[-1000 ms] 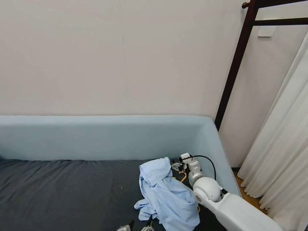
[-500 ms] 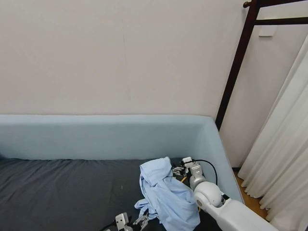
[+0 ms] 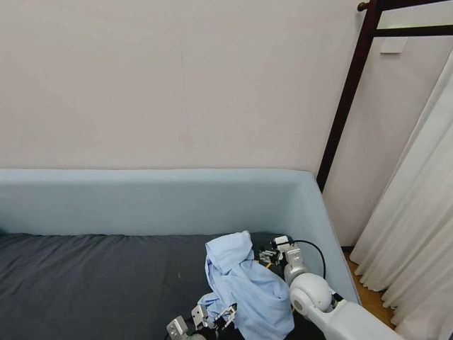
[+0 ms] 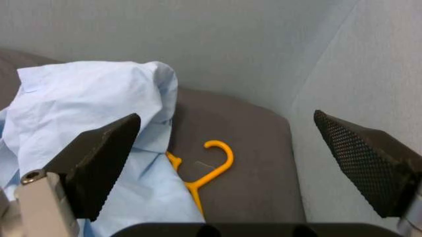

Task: Pick up the clothes from the sofa and hang them on the clothes hanger.

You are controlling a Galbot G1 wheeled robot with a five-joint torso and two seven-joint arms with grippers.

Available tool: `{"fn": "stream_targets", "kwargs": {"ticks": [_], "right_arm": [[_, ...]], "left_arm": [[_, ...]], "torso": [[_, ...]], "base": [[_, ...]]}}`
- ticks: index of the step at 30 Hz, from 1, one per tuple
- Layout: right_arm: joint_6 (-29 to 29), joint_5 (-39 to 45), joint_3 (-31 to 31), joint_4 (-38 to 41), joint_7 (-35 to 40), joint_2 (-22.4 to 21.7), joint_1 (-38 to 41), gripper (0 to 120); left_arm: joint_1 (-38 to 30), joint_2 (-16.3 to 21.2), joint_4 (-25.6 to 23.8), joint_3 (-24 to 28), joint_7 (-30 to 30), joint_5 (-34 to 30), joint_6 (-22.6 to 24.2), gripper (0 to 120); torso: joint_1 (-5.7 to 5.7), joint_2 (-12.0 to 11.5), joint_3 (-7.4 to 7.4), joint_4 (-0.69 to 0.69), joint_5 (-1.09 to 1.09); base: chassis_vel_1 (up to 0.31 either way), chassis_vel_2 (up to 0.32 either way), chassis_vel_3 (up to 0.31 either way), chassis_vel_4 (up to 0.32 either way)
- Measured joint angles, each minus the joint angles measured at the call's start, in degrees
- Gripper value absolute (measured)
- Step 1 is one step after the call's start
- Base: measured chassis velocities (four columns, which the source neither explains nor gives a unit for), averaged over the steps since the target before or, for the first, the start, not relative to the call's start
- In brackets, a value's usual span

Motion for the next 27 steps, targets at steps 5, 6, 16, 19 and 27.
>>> {"fn": "stream_targets", "kwargs": {"ticks": [5,6,16,19,27], "right_arm": [[-0.1,0.8,0.1,0.0,0.4,-0.2,0.3,100],[-0.1,0.8,0.1,0.0,0.4,-0.2,0.3,100],[-0.3,1.6,-0.5,-0.8,0.9,-0.1,1.6,100],[-0.3,1.5,-0.7,-0.9,1.1,-0.1,1.5,100],[-0.4,1.4,-0.7,-1.3,1.4,-0.4,1.2,100]], "left_arm": [[-3.3,-1.7,4.0,0.7,0.8,0.0,0.5,97],[-3.3,-1.7,4.0,0.7,0.8,0.0,0.5,97],[-4.4,-3.7,6.1,2.6,1.0,0.9,0.8,64],[-4.4,-4.1,6.0,2.7,1.0,1.5,0.8,55],[-5.1,-4.8,7.0,2.8,1.0,2.1,0.3,29]], "torso": [[0.00,0.0,0.00,0.01,0.00],[0.00,0.0,0.00,0.01,0.00],[0.00,0.0,0.00,0.01,0.00],[0.00,0.0,0.00,0.01,0.00],[0.00,0.0,-0.01,0.01,0.00]], "base": [[0.000,0.000,0.000,0.000],[0.000,0.000,0.000,0.000],[0.000,0.000,0.000,0.000],[0.000,0.000,0.000,0.000],[0.000,0.000,0.000,0.000]]}}
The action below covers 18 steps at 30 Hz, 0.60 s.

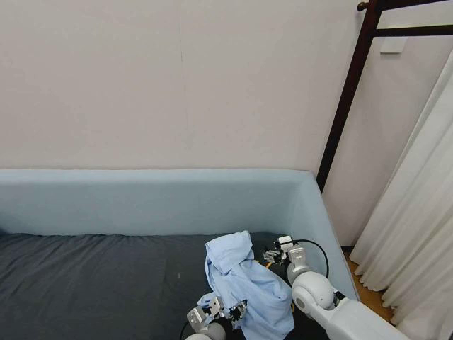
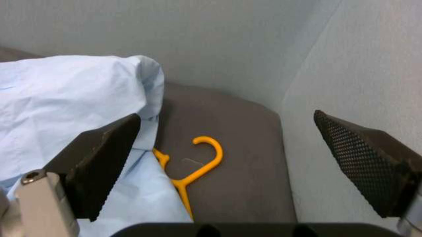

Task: Pick up the clothes from the sofa and hang them on the clothes hanger.

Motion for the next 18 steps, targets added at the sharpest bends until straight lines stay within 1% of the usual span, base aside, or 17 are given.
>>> {"fn": "stream_targets", "kwargs": {"ticks": [1,3,4,6,7,10,11,16,17,18], "right_arm": [[0.0,0.2,0.0,0.0,0.2,0.0,0.0,100],[0.0,0.4,0.1,0.0,0.4,0.0,0.0,100],[-0.1,0.6,0.3,0.0,0.5,0.0,-0.1,100],[-0.1,0.7,0.5,0.2,0.6,0.0,-0.3,100],[-0.1,0.7,0.7,0.4,0.6,-0.1,-0.5,100],[-0.1,0.7,1.7,1.0,0.6,0.0,-1.4,100],[-0.1,0.7,1.7,1.0,0.6,0.0,-1.4,100],[-0.1,0.8,3.8,2.5,0.6,0.3,-3.1,100],[-0.1,0.8,4.4,3.0,0.6,0.3,-3.5,100],[-0.1,0.8,4.4,3.0,0.6,0.3,-3.5,100]], "left_arm": [[-0.2,-0.1,0.4,0.0,0.0,0.2,-0.2,22],[-0.4,-0.2,0.7,0.0,0.1,0.5,-0.4,15],[-0.4,-0.1,0.7,-0.1,0.1,0.9,-0.6,9],[-0.4,0.0,0.7,-0.2,0.1,1.2,-0.7,7],[-0.3,0.5,0.2,-0.3,0.0,1.9,-0.9,1],[0.2,2.2,-1.8,-0.9,-0.1,5.0,-1.4,0],[0.2,2.2,-1.8,-0.9,-0.1,5.0,-1.4,0],[1.1,6.6,-8.0,-2.9,-0.7,10.4,-1.2,0],[1.1,8.1,-10.0,-3.4,-0.8,12.1,-1.2,0],[1.1,8.1,-10.0,-3.4,-0.8,12.1,-1.2,0]], "torso": [[0.00,0.0,0.00,0.00,0.00],[0.00,0.0,0.00,0.00,0.00],[0.00,0.0,0.00,0.00,-0.01],[0.00,0.0,0.00,0.00,-0.01],[0.00,0.0,0.00,0.00,0.00],[0.00,0.0,0.00,0.00,-0.01],[0.00,0.0,0.00,0.00,-0.01],[0.00,0.0,0.00,0.00,-0.01],[0.00,0.0,0.00,0.00,-0.02],[0.00,0.0,0.00,0.00,-0.02]], "base": [[0.000,0.000,0.000,0.000],[0.000,0.000,0.000,0.000],[0.000,0.000,0.000,0.000],[0.000,0.000,0.000,0.000],[0.000,0.000,0.000,0.000],[0.000,0.000,0.000,0.000],[0.000,0.000,0.000,0.000],[0.000,0.000,0.000,0.000],[0.000,0.000,0.000,0.000],[0.000,0.000,0.000,0.000]]}}
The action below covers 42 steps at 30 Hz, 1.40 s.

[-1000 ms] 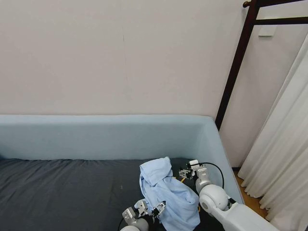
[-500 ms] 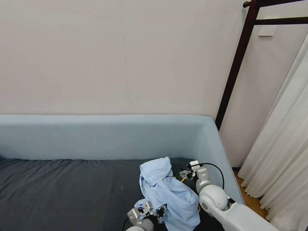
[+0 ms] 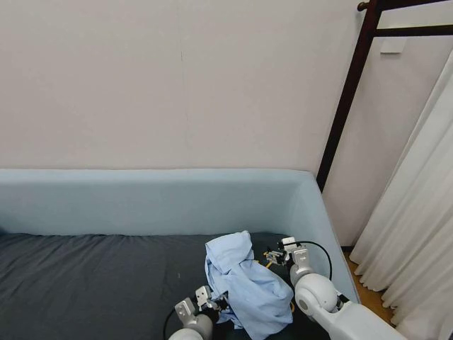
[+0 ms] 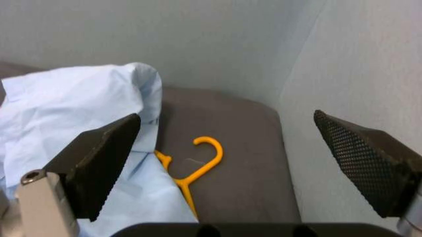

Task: Pick up the clothes from the sofa and hang them on the clothes hanger.

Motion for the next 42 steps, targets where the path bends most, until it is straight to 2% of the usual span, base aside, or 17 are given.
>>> {"fn": "stream_targets", "kwargs": {"ticks": [4,8,9,14,15,18,19,22,24,26,29,30,35,36,39,40,42], "right_arm": [[0.0,0.0,1.5,1.3,0.0,-0.2,-1.2,100],[-0.2,0.1,3.2,3.4,-0.1,-0.7,-2.3,100],[-0.2,0.1,3.2,3.4,-0.1,-0.7,-2.3,100],[-0.2,0.5,5.6,5.3,-0.4,-0.2,-3.4,100],[-0.2,0.5,5.6,5.3,-0.4,-0.2,-3.4,100],[-0.2,1.0,7.4,7.0,-0.5,0.4,-3.9,100],[-0.2,1.0,7.4,7.0,-0.5,0.4,-3.9,100],[-0.2,1.8,9.2,8.8,-0.5,0.2,-4.8,100],[-0.2,2.5,10.6,10.0,-0.5,-0.1,-5.6,100],[-0.2,3.0,11.8,10.6,-0.4,-0.4,-6.0,100],[-0.2,5.0,14.0,12.0,-0.2,-1.4,-6.7,100],[-0.2,5.0,14.0,12.0,-0.2,-1.4,-6.7,100],[-0.2,7.8,16.6,14.0,0.7,-3.1,-7.1,100],[-0.2,7.8,16.6,14.0,0.7,-3.1,-7.1,100],[-0.1,8.2,17.6,14.8,0.9,-3.8,-7.9,100],[-0.1,8.2,17.6,14.8,0.9,-3.8,-7.9,100],[0.1,8.4,18.1,14.8,1.2,-3.9,-8.0,100]], "left_arm": [[-0.3,5.2,-5.7,-2.2,0.2,4.4,0.0,0],[-3.0,16.8,-11.3,-4.1,3.3,10.5,-0.9,0],[-3.0,16.8,-11.3,-4.1,3.3,10.5,-0.9,0],[-12.3,31.6,-11.9,-3.7,14.2,14.6,-4.9,0],[-12.3,31.6,-11.9,-3.7,14.2,14.6,-4.9,0],[-24.0,40.5,-10.5,0.9,23.8,13.0,-6.9,0],[-24.0,40.5,-10.5,0.9,23.8,13.0,-6.9,0],[-39.1,44.4,-7.7,9.6,30.0,10.5,-7.9,0],[-50.4,45.0,-5.5,18.0,34.4,9.4,-9.1,0],[-56.5,44.8,-4.3,22.7,37.0,8.6,-10.0,0],[-70.5,42.5,-1.4,33.1,45.2,4.8,-13.4,0],[-70.5,42.5,-1.4,33.1,45.2,4.8,-13.4,0],[-88.4,36.0,8.5,45.3,62.8,-1.4,-19.3,0],[-88.4,36.0,8.5,45.3,62.8,-1.4,-19.3,0],[-96.3,30.9,17.2,48.9,74.9,-2.6,-20.7,0],[-96.3,30.9,17.2,48.9,74.9,-2.6,-20.7,0],[-100.4,27.7,22.8,50.3,82.5,-2.2,-22.3,0]], "torso": [[0.00,0.0,0.00,0.00,-0.01],[0.00,0.0,0.00,0.01,-0.02],[0.00,0.0,0.00,0.01,-0.02],[0.00,0.0,0.01,-0.01,-0.03],[0.00,0.0,0.01,-0.01,-0.03],[0.00,0.0,0.01,0.01,0.01],[0.00,0.0,0.01,0.01,0.01],[0.00,0.0,0.01,0.01,0.01],[0.00,0.0,0.01,0.00,0.01],[0.01,0.0,0.01,-0.02,0.01],[0.00,0.0,0.01,-0.02,0.01],[0.00,0.0,0.01,-0.02,0.01],[0.00,0.0,0.01,-0.02,0.02],[0.00,0.0,0.01,-0.02,0.02],[0.00,0.0,0.01,-0.02,0.03],[0.00,0.0,0.01,-0.02,0.03],[0.00,0.0,0.01,-0.01,0.03]], "base": [[0.000,0.000,0.000,0.000],[0.000,0.000,0.000,0.000],[0.000,0.000,0.000,0.000],[0.000,0.000,0.000,0.000],[0.000,0.000,0.000,0.000],[0.000,0.000,0.000,0.000],[0.000,0.000,0.000,0.000],[0.000,0.000,0.000,0.000],[0.000,0.000,0.000,0.000],[0.000,0.000,0.000,0.000],[0.000,0.000,0.000,0.000],[0.000,0.000,0.000,0.000],[0.000,0.000,0.000,0.000],[0.000,0.000,0.000,0.000],[0.000,0.000,0.000,0.000],[0.000,0.000,0.000,0.000],[0.000,0.000,0.000,0.000]]}}
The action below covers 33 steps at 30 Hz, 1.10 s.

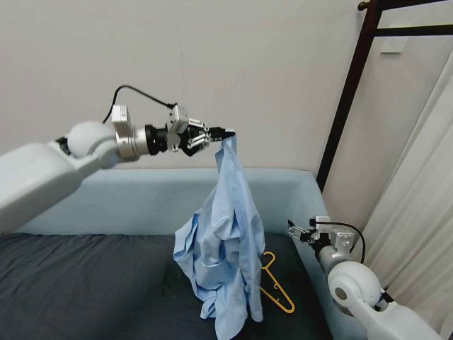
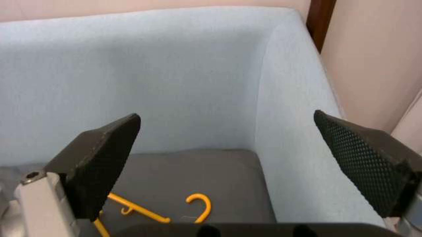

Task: Pick up the clothes from the sofa and hang them on the clothes hanger.

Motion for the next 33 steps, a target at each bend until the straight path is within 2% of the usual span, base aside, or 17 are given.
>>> {"fn": "stream_targets", "kwargs": {"ticks": [2,8,10,12,13,14,17,18,19,20,21,22,24,26,27,30,33], "right_arm": [[0.0,0.4,0.2,0.1,0.3,-0.2,0.1,100],[0.1,1.1,0.4,-0.3,0.9,-0.3,1.0,100],[0.1,1.3,0.5,-0.6,1.2,-0.2,1.0,100],[0.1,1.3,0.5,-0.6,1.2,-0.2,0.5,100],[0.1,1.3,0.5,-0.6,1.2,-0.2,0.5,100],[0.1,1.1,0.4,-0.6,1.1,-0.2,0.1,100],[0.2,0.4,-0.7,-0.1,0.4,0.5,-0.9,100],[0.2,0.4,-0.7,-0.1,0.4,0.5,-0.9,100],[0.2,0.1,-1.1,0.0,0.1,0.8,-1.1,100],[0.2,-0.5,-1.9,0.1,-0.3,1.2,-1.5,100],[0.2,-1.3,-2.9,0.4,-1.1,1.8,-2.0,100],[0.2,-1.3,-2.9,0.4,-1.1,1.8,-2.0,100],[0.1,-2.6,-3.8,0.7,-2.2,2.1,-2.7,100],[0.3,-5.7,-3.5,2.2,-3.4,1.8,-5.6,100],[0.4,-6.8,-3.9,2.2,-4.1,1.6,-5.9,100],[0.6,-9.1,-5.3,1.7,-5.7,1.5,-6.0,100],[1.6,-12.3,-8.6,-0.6,-8.5,1.4,-4.5,100]], "left_arm": [[-3.0,-2.3,3.9,0.8,4.9,3.3,-2.6,0],[-4.7,-2.4,4.0,-0.1,8.3,9.4,-7.2,0],[-1.4,1.6,0.7,-2.4,8.9,12.4,-7.8,0],[4.6,6.5,-2.0,-5.5,8.8,15.2,-8.3,0],[4.6,6.5,-2.0,-5.5,8.8,15.2,-8.3,0],[10.3,9.9,-3.1,-9.0,8.8,17.4,-8.7,0],[30.0,16.7,-5.4,-22.9,9.8,24.4,-10.7,0],[30.0,16.7,-5.4,-22.9,9.8,24.4,-10.7,0],[34.8,17.9,-6.1,-26.0,9.8,25.3,-10.9,0],[43.6,20.0,-7.7,-32.1,9.3,26.3,-11.0,0],[51.2,22.0,-9.2,-35.8,8.0,26.5,-11.4,0],[51.2,22.0,-9.2,-35.8,8.0,26.5,-11.4,0],[58.0,22.9,-9.9,-38.2,7.0,26.8,-12.0,0],[65.9,20.5,-7.3,-38.8,5.8,27.6,-13.5,0],[67.5,19.7,-6.4,-38.8,4.9,27.7,-14.1,0],[69.6,18.7,-5.3,-39.0,2.6,27.5,-14.7,0],[72.4,18.5,-4.9,-39.7,-0.8,26.8,-15.7,0]], "torso": [[0.00,0.0,0.00,0.00,0.00],[0.00,0.0,-0.01,-0.01,0.01],[0.00,0.0,-0.02,-0.03,0.05],[0.00,0.0,-0.01,0.00,-0.05],[0.00,0.0,-0.01,0.00,-0.05],[0.00,0.0,0.00,0.04,-0.12],[-0.01,0.0,-0.02,0.07,-0.05],[-0.01,0.0,-0.02,0.07,-0.05],[0.00,0.0,-0.01,0.05,-0.11],[0.00,0.0,0.00,0.02,-0.16],[-0.02,0.0,-0.02,0.02,0.01],[-0.02,0.0,-0.02,0.02,0.01],[-0.02,0.0,-0.02,0.09,0.05],[-0.02,0.0,-0.02,0.02,-0.12],[-0.01,0.0,-0.01,-0.04,-0.15],[-0.02,0.0,-0.02,-0.07,0.03],[0.00,0.0,-0.01,-0.05,-0.01]], "base": [[0.000,0.000,0.000,0.000],[0.000,0.000,0.000,0.000],[0.000,0.000,0.000,0.000],[0.000,0.000,0.000,0.000],[0.000,0.000,0.000,0.000],[0.000,0.000,0.000,0.000],[0.000,0.000,0.000,0.000],[0.000,0.000,0.000,0.000],[0.000,0.000,0.000,0.000],[0.000,0.000,0.000,0.000],[0.000,0.000,0.000,0.000],[0.000,0.000,0.000,0.000],[0.000,0.000,0.000,0.000],[0.000,0.000,0.000,0.000],[0.000,0.000,0.000,0.000],[0.000,0.000,0.000,0.000],[0.000,0.000,0.000,0.000]]}}
